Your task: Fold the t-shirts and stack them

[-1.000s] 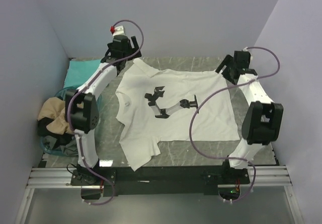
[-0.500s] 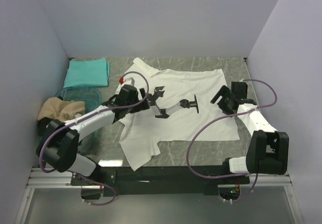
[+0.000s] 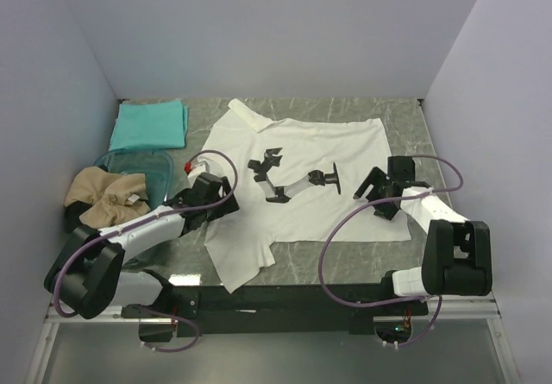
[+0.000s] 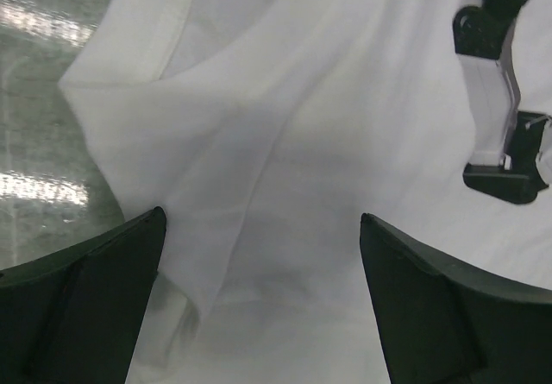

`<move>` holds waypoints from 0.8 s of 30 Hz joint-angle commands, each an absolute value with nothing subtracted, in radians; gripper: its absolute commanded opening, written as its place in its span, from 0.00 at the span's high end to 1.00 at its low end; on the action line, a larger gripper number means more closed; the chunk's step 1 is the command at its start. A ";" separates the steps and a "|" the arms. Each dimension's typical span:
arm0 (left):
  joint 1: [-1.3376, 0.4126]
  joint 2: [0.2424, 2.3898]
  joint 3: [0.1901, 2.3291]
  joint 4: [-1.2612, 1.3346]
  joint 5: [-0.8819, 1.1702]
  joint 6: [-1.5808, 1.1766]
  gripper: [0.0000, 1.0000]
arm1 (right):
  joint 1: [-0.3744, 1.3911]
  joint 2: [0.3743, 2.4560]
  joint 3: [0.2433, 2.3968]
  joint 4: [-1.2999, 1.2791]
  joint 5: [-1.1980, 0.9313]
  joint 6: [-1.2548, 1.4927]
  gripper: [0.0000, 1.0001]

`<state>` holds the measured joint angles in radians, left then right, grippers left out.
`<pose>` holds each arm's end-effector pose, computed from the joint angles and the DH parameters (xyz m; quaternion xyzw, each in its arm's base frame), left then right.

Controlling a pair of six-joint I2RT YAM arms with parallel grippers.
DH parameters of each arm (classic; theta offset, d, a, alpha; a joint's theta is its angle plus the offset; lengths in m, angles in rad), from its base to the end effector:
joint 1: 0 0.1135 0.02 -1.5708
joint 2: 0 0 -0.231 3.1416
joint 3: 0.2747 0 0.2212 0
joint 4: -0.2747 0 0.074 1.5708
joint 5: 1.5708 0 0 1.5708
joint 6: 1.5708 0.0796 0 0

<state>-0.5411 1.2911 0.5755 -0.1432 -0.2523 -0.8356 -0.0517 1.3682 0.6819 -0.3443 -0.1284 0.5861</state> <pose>0.2288 -0.1143 0.1267 -0.1798 0.9134 -0.1286 0.3419 0.2551 -0.0030 0.1201 0.2853 0.9186 0.1299 0.2405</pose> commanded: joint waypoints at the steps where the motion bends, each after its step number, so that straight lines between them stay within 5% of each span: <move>1: -0.508 1.289 0.565 -0.143 -0.342 -0.876 0.01 | -0.046 1.376 0.672 -0.351 -0.095 0.584 0.12; 11: -0.327 1.394 0.563 -0.040 -0.184 -0.838 0.01 | -0.046 1.436 0.675 -0.348 -0.072 0.597 0.13; 24: -0.311 1.424 0.718 -0.262 -0.265 -0.896 0.01 | -0.046 1.376 0.709 -0.396 -0.011 0.612 0.14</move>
